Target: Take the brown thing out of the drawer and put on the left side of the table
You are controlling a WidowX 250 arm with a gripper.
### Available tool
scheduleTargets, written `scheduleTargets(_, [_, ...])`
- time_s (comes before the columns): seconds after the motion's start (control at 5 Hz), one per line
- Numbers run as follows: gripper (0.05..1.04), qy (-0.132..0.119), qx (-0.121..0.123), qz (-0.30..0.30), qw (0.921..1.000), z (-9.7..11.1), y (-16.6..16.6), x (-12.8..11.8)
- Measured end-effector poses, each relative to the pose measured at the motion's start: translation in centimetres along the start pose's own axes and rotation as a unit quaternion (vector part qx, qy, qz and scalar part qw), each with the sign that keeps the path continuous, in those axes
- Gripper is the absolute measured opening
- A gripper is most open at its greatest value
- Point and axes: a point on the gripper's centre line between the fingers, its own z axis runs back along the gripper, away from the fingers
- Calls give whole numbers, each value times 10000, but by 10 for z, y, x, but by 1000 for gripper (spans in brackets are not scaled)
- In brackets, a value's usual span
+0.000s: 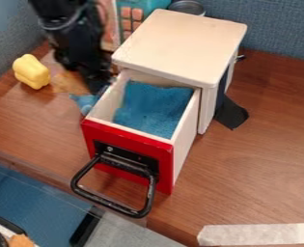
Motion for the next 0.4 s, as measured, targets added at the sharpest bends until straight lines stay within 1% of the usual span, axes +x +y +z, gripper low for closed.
scheduleTargets(0.2, [407,64,309,536,9981,6,25,-14])
scheduleTargets(0.4, [407,263,638,897,9936,1,41,-23])
